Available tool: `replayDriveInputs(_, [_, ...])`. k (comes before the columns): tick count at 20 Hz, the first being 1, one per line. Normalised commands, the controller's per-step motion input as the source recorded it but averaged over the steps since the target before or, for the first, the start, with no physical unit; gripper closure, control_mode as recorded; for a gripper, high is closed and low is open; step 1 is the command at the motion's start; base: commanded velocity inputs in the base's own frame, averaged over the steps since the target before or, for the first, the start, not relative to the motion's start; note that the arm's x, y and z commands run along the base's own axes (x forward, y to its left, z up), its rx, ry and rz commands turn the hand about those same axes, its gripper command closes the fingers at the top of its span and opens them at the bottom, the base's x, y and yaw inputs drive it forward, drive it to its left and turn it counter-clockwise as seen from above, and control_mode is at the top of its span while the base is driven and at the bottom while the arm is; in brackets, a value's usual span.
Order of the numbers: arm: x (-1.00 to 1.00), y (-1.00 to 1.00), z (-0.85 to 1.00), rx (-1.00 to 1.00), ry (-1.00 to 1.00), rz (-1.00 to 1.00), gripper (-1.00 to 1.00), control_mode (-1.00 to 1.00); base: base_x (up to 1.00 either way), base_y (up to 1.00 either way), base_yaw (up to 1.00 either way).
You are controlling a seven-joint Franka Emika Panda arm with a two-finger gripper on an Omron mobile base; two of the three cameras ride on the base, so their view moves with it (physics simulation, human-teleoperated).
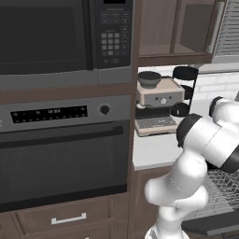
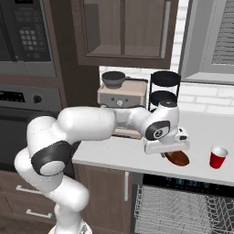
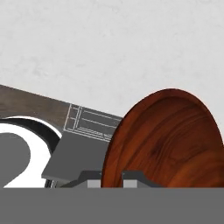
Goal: Pick up the cup and bowl from the counter, place them in the dishwasher, and close the dishwasher door.
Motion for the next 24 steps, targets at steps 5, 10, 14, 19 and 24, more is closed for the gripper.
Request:
replayDriveInputs(5, [-0.94,0.16,0.09,0.21,-0.12,0.0,1.0,-1.0,0.0,0.0,0.0])
replayDriveInputs(10, [-0.4,-0.11,-0.28,0.33,-0.02,-0.13,1.0,-1.0,0.0,0.0,0.0])
replayDriveInputs(14, [-0.15,-0.15,-0.33,0.35,-0.04,-0.14,1.0,-1.0,0.0,0.0,0.0])
replayDriveInputs(19, [-0.03,-0.01,-0.39,0.23,-0.09,-0.1,1.0,-1.0,0.0,0.0,0.0])
replayDriveInputs(24, [0.0,0.0,-0.48,0.07,-0.1,-0.05,1.0,-1.0,0.0,0.0,0.0])
